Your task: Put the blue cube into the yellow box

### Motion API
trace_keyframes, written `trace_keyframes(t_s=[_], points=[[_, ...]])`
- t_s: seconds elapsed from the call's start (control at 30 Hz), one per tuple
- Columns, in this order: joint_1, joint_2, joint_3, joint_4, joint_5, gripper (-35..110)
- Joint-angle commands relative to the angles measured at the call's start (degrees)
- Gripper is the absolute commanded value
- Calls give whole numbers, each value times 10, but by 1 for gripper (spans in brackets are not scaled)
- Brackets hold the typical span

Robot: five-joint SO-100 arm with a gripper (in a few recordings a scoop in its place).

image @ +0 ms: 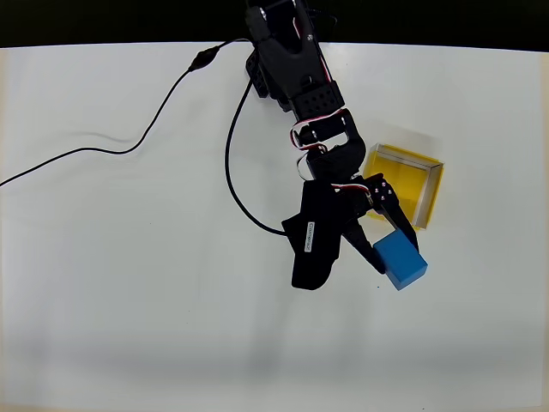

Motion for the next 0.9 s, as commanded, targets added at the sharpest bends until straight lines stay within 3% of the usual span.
trace_keyframes(t_s=[0.0, 0.23, 0.53, 0.87], points=[[-51, 66, 1, -7, -2, 14], [-112, 91, 34, 42, 23, 14], [-154, 152, 22, 275, 95, 14], [-154, 137, 17, 414, 156, 13]])
